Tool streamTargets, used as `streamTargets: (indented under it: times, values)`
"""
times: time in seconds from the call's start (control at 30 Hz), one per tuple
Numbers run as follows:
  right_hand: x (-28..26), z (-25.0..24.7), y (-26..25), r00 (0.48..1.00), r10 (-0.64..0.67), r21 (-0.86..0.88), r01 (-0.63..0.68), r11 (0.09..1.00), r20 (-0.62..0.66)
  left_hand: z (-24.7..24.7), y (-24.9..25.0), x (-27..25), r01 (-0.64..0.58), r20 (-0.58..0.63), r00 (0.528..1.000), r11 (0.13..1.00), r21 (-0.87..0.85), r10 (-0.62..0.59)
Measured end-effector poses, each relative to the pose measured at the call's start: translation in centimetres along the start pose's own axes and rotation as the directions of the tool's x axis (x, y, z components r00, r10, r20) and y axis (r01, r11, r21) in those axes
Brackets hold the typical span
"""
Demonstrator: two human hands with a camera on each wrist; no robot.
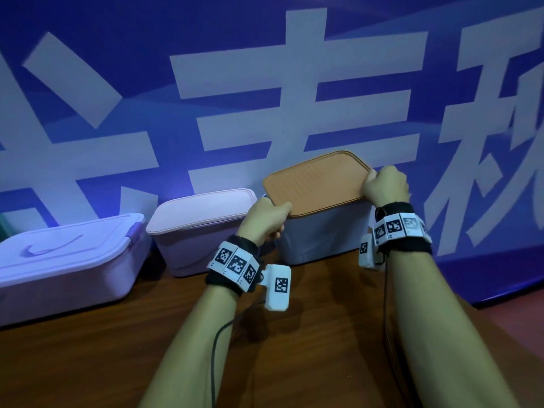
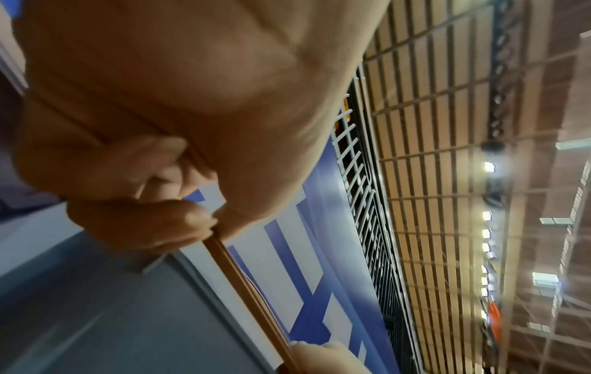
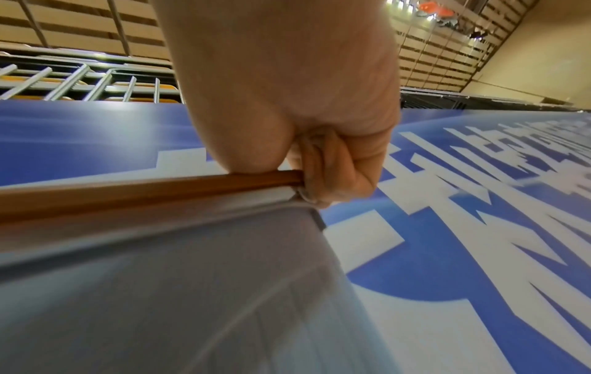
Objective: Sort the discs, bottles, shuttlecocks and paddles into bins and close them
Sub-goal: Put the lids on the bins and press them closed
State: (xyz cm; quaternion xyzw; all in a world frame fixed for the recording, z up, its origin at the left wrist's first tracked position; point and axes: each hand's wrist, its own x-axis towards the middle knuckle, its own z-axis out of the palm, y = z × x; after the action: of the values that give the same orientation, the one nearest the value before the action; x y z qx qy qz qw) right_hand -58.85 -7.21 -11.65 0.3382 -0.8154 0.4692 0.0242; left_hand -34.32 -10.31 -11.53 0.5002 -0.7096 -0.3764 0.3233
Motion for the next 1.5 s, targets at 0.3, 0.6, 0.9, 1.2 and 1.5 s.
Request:
streamTargets:
  times: [0.3, 0.6, 0.9, 1.2, 1.5]
  values:
    - [0.3, 2.2, 0.9, 0.996, -0.069, 0.022, 0.070, 0.997, -0.051, 0.3, -1.1, 0.8, -0.043, -0.108, 0.991, 0.948, 0.316, 0.081]
    - [1.2, 2.6, 1.1, 1.000, 0.006, 0.014, -0.006, 1.000, 0.008, 0.6, -1.7, 1.0, -0.025, -0.134, 0.988, 0.927, 0.373, 0.080]
    - [1.3, 2.6, 0.9, 1.000, 0.005, -0.051, -0.005, 0.999, 0.000, 0.6, -1.7, 1.2, -0.025, -0.124, 0.990, 0.953, 0.302, 0.066]
    - [1.1, 2.0, 0.7, 1.000, -0.013, -0.085, 0.014, 0.996, 0.011, 0.3, -1.9, 1.7, -0.001, -0.093, 0.995, 0.983, 0.184, 0.018]
    - [1.5, 2.5, 1.3, 0.999, 0.011, -0.026, -0.010, 1.000, 0.049, 0.4, -1.9, 1.4, 0.024, -0.079, 0.997, 0.986, 0.164, -0.012]
